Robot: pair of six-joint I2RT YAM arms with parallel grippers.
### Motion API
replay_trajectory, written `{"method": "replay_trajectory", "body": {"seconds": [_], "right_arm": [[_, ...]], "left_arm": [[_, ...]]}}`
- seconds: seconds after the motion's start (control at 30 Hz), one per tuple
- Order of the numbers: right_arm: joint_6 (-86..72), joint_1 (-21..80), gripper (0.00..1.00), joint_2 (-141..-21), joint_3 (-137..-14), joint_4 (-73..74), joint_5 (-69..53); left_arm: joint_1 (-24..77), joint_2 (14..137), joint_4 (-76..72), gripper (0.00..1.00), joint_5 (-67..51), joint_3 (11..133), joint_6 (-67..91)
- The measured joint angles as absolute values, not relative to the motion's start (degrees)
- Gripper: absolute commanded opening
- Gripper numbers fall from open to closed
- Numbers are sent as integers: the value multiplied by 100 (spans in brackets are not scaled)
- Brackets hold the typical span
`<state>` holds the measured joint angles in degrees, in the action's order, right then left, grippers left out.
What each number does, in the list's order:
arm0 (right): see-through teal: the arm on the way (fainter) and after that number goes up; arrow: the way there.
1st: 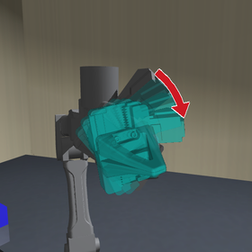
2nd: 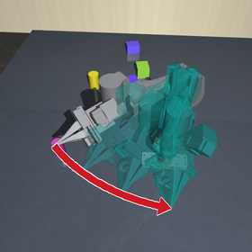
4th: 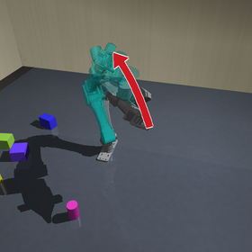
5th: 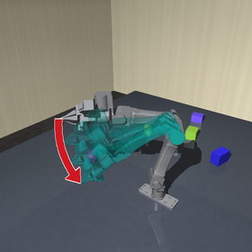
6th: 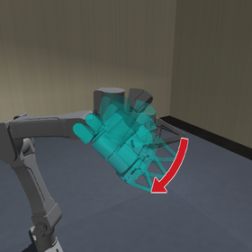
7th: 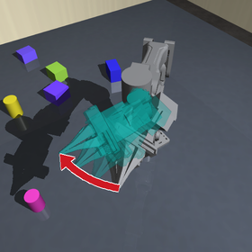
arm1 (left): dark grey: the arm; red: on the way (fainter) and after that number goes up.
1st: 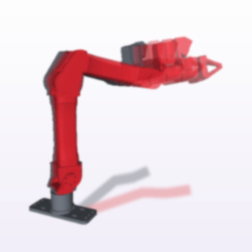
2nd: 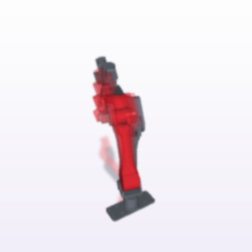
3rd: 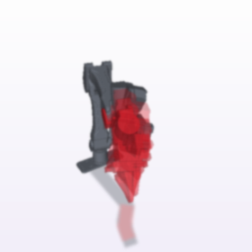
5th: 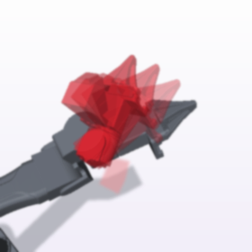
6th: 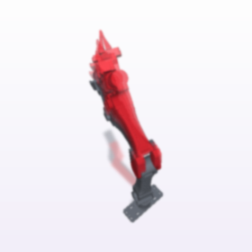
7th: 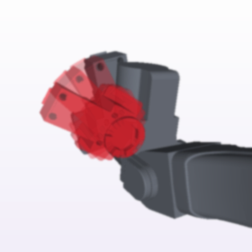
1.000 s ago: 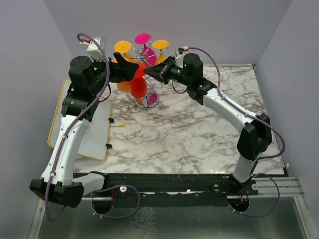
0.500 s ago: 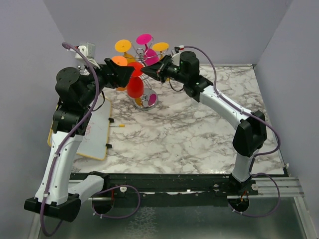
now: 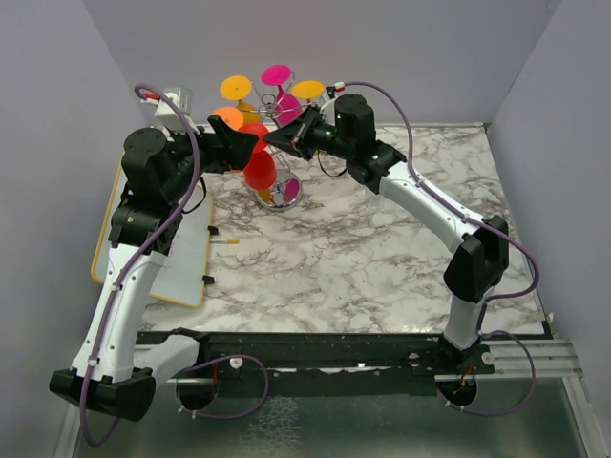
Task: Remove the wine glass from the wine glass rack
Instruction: Pick up the wine glass from the wine rack.
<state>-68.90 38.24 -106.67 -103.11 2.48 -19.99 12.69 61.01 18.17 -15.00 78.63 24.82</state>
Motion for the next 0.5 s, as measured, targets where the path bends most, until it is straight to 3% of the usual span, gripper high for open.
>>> {"method": "replay_trajectory", "body": {"seconds": [0.5], "right_arm": [[-6486, 4066, 0, -10814, -11153, 961, -1529]], "left_arm": [[1269, 6049, 1894, 83, -1302, 7736, 2460]]}}
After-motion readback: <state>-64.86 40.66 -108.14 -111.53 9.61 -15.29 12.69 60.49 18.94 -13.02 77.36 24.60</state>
